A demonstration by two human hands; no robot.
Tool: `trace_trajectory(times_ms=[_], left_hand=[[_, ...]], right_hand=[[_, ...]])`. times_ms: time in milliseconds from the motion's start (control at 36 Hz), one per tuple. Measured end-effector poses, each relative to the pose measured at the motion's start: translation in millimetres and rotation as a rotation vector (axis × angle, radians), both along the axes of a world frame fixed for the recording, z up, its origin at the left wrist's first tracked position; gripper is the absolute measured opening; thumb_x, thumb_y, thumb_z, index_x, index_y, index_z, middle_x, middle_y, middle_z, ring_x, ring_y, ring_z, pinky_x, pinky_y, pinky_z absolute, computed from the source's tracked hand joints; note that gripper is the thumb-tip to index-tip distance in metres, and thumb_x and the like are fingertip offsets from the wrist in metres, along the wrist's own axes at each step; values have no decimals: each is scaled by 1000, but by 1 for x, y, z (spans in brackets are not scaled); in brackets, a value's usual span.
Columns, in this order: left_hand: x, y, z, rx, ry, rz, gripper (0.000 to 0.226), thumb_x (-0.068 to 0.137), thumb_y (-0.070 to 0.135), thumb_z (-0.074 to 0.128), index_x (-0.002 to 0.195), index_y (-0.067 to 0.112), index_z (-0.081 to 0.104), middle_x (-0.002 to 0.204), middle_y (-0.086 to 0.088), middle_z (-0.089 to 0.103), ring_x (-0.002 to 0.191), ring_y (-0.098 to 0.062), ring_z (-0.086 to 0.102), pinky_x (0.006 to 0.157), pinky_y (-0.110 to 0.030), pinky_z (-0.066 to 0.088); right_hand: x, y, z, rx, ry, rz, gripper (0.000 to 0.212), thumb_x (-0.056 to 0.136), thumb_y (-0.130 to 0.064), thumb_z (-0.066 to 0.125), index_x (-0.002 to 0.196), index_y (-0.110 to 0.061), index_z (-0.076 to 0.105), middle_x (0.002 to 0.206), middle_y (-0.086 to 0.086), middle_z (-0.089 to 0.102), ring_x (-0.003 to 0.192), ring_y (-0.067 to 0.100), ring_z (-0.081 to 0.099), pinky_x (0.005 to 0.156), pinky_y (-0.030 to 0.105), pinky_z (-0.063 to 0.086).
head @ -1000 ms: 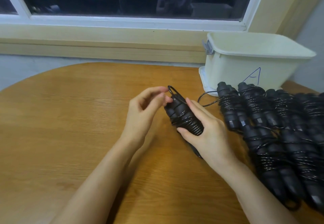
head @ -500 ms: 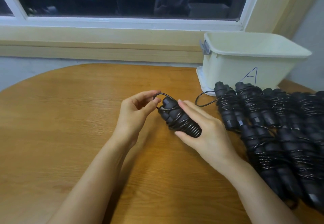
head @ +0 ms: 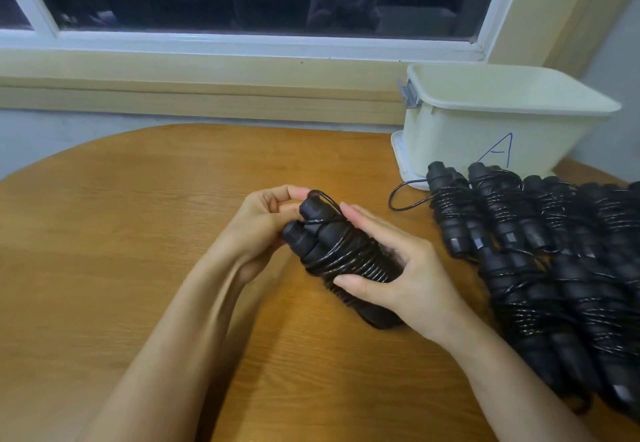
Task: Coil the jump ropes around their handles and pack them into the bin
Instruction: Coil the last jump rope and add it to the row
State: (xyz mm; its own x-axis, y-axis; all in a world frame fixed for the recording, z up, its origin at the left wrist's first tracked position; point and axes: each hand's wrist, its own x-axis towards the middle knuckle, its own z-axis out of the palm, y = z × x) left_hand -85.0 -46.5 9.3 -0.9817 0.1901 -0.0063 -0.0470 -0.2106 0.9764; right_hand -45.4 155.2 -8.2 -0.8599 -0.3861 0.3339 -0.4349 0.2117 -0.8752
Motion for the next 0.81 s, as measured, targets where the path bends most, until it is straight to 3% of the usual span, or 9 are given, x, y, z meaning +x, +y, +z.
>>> trace_trajectory(times_ms=[83,167,278,333,444,528,639,722,806], left_hand=[[-2,-2,-5,14,-56,-62,18,68,-1,66,84,7,67,69,-3,69,57,-10,64,54,-18,51],[-2,-2,-8,59,-124,-145,21,67,-9,63,74,8,73,67,-4,70,57,-10,66,53,-20,53],[-6,-2,-11,71,-162,-136,35,76,-2,60,110,-6,63,85,-10,72,70,-15,68,61,-23,56],[-6,-2,-13,93,-146,-98,32,78,-5,62,109,1,63,87,-11,69,70,-16,64,60,-24,56],[-5,6,-14,162,15,65,34,64,-13,62,86,13,62,88,2,70,78,-12,65,68,-22,54],[-4,10,-13,-14,233,225,35,76,-22,60,81,12,68,85,11,73,87,-3,67,78,-18,53],[-6,6,-16,-189,335,209,27,94,-5,54,100,14,72,97,9,76,98,-5,68,84,-18,51],[-3,9,-16,-193,256,94,31,98,21,44,114,13,69,113,-1,72,110,-15,65,92,-25,52],[3,19,-18,-348,273,65,38,97,43,50,116,13,65,110,0,70,104,-10,64,93,-24,50]], right_hand=[[2,0,0,-19,-30,-16,76,74,-7,85,133,-41,51,135,-36,51,131,-4,47,105,11,37],[5,-2,2,-38,-66,-14,79,74,-3,83,134,-41,49,121,-36,61,113,-5,61,91,10,46],[4,-4,2,-100,-107,-23,76,74,4,80,133,-33,51,118,-38,61,112,-15,56,85,3,44],[3,-4,3,-106,-123,-13,73,74,2,79,132,-33,52,120,-36,61,117,-13,54,89,4,42],[0,-2,2,-139,-157,10,70,72,-9,79,131,-34,52,122,-35,61,120,-11,54,92,5,41],[-2,0,3,-148,-163,-13,71,69,-18,80,133,-35,53,128,-30,59,124,-8,52,94,7,41],[-6,7,4,-124,-159,-59,74,73,-7,81,136,-31,52,123,-29,62,115,-10,58,87,7,46],[-7,6,2,11,-108,-120,78,73,-9,85,139,-36,51,139,-18,55,129,-6,49,108,24,43],[-5,-2,-5,141,22,-164,84,71,-8,87,141,-30,48,142,-21,49,132,-10,42,114,24,35]])
